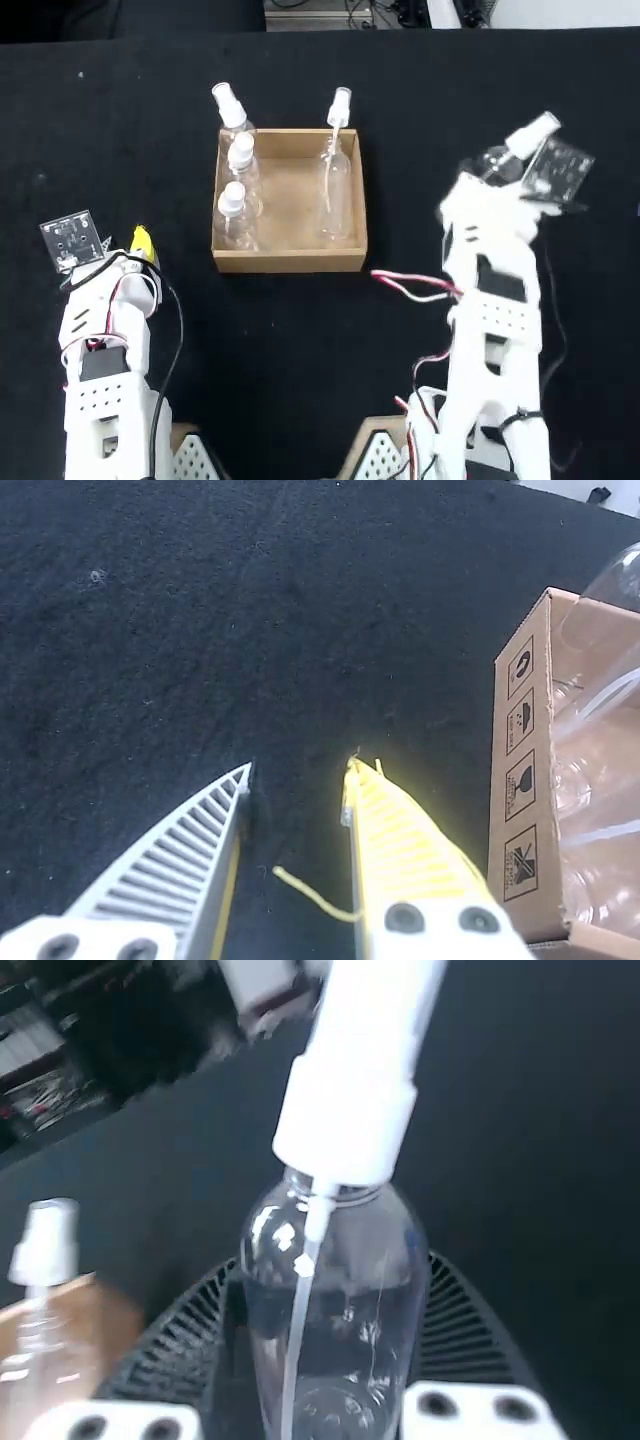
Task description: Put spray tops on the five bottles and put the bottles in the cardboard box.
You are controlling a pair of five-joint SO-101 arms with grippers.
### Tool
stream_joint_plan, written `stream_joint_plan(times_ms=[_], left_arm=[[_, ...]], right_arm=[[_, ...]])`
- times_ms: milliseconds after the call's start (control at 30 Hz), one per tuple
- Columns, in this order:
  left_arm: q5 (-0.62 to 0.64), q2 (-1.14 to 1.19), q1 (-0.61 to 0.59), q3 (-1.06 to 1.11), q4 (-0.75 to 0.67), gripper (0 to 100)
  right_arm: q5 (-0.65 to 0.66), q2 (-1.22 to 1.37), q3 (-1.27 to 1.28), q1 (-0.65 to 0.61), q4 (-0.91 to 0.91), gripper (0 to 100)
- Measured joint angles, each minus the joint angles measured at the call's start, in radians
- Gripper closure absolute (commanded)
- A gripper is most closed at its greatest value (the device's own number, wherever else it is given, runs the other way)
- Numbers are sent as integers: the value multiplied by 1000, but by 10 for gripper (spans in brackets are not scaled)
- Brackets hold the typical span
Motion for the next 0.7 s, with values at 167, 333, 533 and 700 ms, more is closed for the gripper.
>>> stream_joint_plan(times_ms=[167,333,533,700], left_arm=[[0,0,0,0,0,873],[0,0,0,0,0,873],[0,0,0,0,0,873],[0,0,0,0,0,873]], right_arm=[[155,0,241,61,-456,858],[209,0,321,74,-683,858],[216,2,318,74,-704,858],[216,215,203,104,-735,858]])
